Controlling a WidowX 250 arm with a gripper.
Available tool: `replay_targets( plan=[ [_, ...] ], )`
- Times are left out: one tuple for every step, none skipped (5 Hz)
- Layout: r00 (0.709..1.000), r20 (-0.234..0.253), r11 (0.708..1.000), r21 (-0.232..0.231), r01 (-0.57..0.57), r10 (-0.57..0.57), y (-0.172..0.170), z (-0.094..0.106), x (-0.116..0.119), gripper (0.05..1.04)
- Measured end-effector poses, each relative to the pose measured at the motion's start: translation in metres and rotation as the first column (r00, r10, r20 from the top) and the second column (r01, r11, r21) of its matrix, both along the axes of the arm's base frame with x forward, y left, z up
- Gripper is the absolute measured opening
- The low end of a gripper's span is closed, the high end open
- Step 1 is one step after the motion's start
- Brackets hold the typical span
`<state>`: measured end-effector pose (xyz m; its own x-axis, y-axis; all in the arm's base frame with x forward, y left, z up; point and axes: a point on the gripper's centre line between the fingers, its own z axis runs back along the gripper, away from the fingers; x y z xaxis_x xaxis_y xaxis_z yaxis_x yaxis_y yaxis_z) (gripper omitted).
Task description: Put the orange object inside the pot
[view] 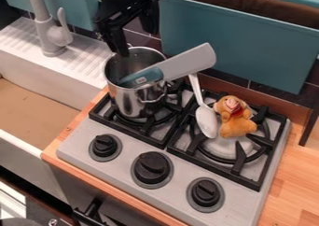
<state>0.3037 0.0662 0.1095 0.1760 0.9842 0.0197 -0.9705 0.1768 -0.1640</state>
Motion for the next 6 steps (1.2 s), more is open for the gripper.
replay_targets(
  plan=[
    [1.000, -0.031, 1.000, -0.007, 0.001, -0.002, -0.001, -0.009, -0.003, 0.999],
    [0.999, -0.038, 1.000, -0.014, 0.003, -0.004, 0.004, -0.009, -0.006, 0.999],
    [0.999, -0.047, 0.999, -0.036, 0.014, -0.015, 0.012, -0.013, -0.013, 0.999],
    [0.995, -0.049, 0.995, -0.052, 0.088, -0.090, 0.014, -0.014, -0.034, 0.999],
    [0.980, -0.065, 0.981, -0.066, 0.184, -0.188, 0.005, -0.003, -0.055, 0.999],
    [0.966, -0.096, 0.969, -0.079, 0.235, -0.242, -0.007, -0.003, -0.068, 0.999]
  ],
)
